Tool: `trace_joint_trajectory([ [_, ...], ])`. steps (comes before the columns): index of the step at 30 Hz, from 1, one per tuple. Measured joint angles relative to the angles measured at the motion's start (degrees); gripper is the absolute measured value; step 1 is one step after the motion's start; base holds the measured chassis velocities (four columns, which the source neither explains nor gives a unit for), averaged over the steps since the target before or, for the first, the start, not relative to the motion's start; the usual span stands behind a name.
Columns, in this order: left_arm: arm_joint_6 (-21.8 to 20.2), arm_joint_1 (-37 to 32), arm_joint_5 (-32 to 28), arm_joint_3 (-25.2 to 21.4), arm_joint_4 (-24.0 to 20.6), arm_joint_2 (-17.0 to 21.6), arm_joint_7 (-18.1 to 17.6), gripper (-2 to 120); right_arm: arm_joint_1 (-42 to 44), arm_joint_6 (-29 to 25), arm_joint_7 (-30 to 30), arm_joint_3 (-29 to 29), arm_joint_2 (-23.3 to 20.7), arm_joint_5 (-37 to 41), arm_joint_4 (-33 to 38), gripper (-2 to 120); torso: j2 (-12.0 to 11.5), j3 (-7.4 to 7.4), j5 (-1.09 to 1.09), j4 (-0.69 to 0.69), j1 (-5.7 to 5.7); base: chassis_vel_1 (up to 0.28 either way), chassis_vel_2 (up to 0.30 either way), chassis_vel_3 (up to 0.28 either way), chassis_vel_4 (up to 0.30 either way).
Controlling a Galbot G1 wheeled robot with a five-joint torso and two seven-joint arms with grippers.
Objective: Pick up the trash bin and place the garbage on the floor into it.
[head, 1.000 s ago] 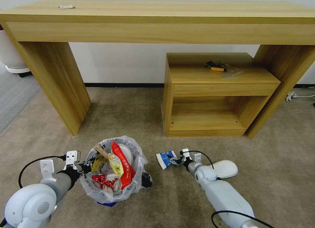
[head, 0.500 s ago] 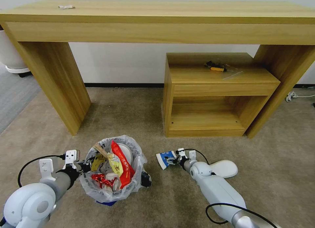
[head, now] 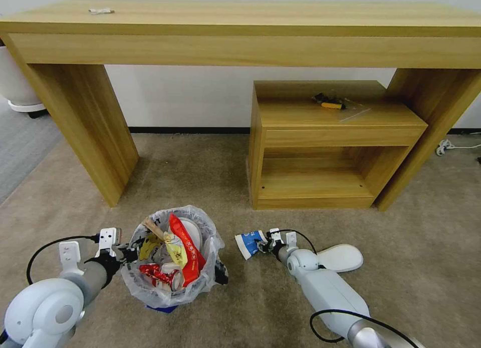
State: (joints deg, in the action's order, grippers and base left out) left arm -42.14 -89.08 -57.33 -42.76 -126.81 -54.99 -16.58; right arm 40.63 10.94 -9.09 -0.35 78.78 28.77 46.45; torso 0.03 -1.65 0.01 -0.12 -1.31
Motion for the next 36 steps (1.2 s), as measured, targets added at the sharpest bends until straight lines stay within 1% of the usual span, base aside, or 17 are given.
trace_joint_trajectory([
  [2,0.0,0.0,0.0,0.1,0.0,0.0,0.0,0,0.1,-0.4,0.0,0.1,0.0,-0.2,-0.1,26,0.0,0.0,0.0,0.0,0.0,0.0,0.0,0.0,0.0],
  [5,0.0,0.1,0.1,0.1,0.0,0.0,0.0,0,0.4,-2.7,0.0,0.2,-0.1,-1.1,0.2,11,0.0,0.0,0.01,0.0,0.0,0.0,0.0,0.0,0.0],
  [6,0.0,0.1,0.1,0.1,0.0,0.0,0.0,0,0.4,-2.7,0.0,0.2,-0.1,-1.1,0.2,11,0.0,0.0,0.01,0.0,0.0,0.0,0.0,0.0,0.0],
  [9,0.0,0.1,0.1,0.0,-0.3,0.0,0.0,0,1.7,-4.8,0.0,0.9,-1.0,-1.7,3.7,0,0.0,0.0,0.02,0.01,0.0,0.0,0.0,0.0,0.0],
  [14,0.0,0.0,0.1,0.0,-0.9,-0.2,-0.1,0,3.8,-5.0,-0.1,1.8,-2.7,-1.5,8.4,0,0.0,0.0,0.02,0.01,0.0,0.0,0.0,0.0,0.0],
  [16,0.0,-0.2,0.1,-0.1,-1.4,-0.3,-0.1,0,5.5,-4.7,-0.1,2.3,-4.3,-0.9,13.0,0,0.0,-0.01,0.02,0.0,0.0,0.0,0.0,0.0,0.0],
  [17,0.0,-0.3,0.0,-0.2,-1.8,-0.3,-0.2,0,6.8,-4.2,-0.1,3.2,-6.1,-0.3,17.9,0,0.0,0.0,0.03,0.01,0.0,0.0,0.0,0.0,0.0],
  [19,0.0,-0.4,0.0,-0.3,-1.8,-0.3,-0.3,0,7.3,-4.0,-0.1,3.5,-6.8,-0.1,19.8,0,0.0,0.0,0.01,0.01,0.0,0.0,0.0,0.0,0.0],
  [20,0.0,-0.4,0.0,-0.3,-1.9,-0.2,-0.7,0,8.5,-2.8,-0.2,4.7,-9.1,1.3,26.8,0,0.0,0.0,0.02,0.0,0.0,0.0,0.0,0.0,0.0],
  [21,0.0,-0.3,-0.1,-0.3,-2.0,-0.1,-0.9,0,9.0,-2.1,-0.3,5.4,-10.6,2.2,30.5,0,0.0,-0.01,0.02,0.01,0.0,0.0,0.0,0.0,0.0],
  [22,0.0,-0.3,-0.1,-0.3,-2.0,-0.1,-0.9,0,9.0,-2.1,-0.3,5.4,-10.6,2.2,30.5,0,0.0,-0.01,0.02,0.01,0.0,0.0,0.0,0.0,0.0],
  [25,0.0,0.0,-0.4,0.1,-1.9,0.5,-1.5,0,9.3,-0.3,-0.6,7.3,-14.8,4.6,39.1,0,0.0,0.0,0.01,0.0,0.0,0.0,0.0,0.0,0.0],
  [26,0.0,0.3,-0.6,0.5,-1.8,0.9,-1.8,0,9.0,0.8,-0.8,8.0,-17.3,6.3,44.2,0,0.0,-0.01,0.01,0.0,0.0,0.0,0.0,0.0,0.0],
  [30,0.0,0.5,-0.8,1.0,-1.7,1.4,-2.1,0,8.4,2.0,-1.0,8.5,-19.1,8.3,47.9,0,0.0,0.0,0.02,0.0,0.0,0.0,0.0,0.0,0.0],
  [33,0.0,1.4,-1.2,3.3,-1.4,3.1,-2.9,0,5.7,6.4,-1.9,8.6,-24.2,16.6,59.1,0,0.0,0.0,0.0,0.01,0.0,0.0,0.0,0.0,0.0],
  [34,0.0,1.4,-1.2,3.3,-1.4,3.1,-2.9,0,5.7,6.4,-1.9,8.6,-24.2,16.6,59.1,0,0.0,0.0,0.0,0.01,0.0,0.0,0.0,0.0,0.0],
  [36,0.0,2.6,-1.3,5.7,-0.8,4.0,-3.3,0,3.4,8.3,-2.7,6.4,-26.5,20.3,63.7,0,0.0,-0.01,0.01,0.0,0.0,0.0,0.0,0.0,0.0],
])
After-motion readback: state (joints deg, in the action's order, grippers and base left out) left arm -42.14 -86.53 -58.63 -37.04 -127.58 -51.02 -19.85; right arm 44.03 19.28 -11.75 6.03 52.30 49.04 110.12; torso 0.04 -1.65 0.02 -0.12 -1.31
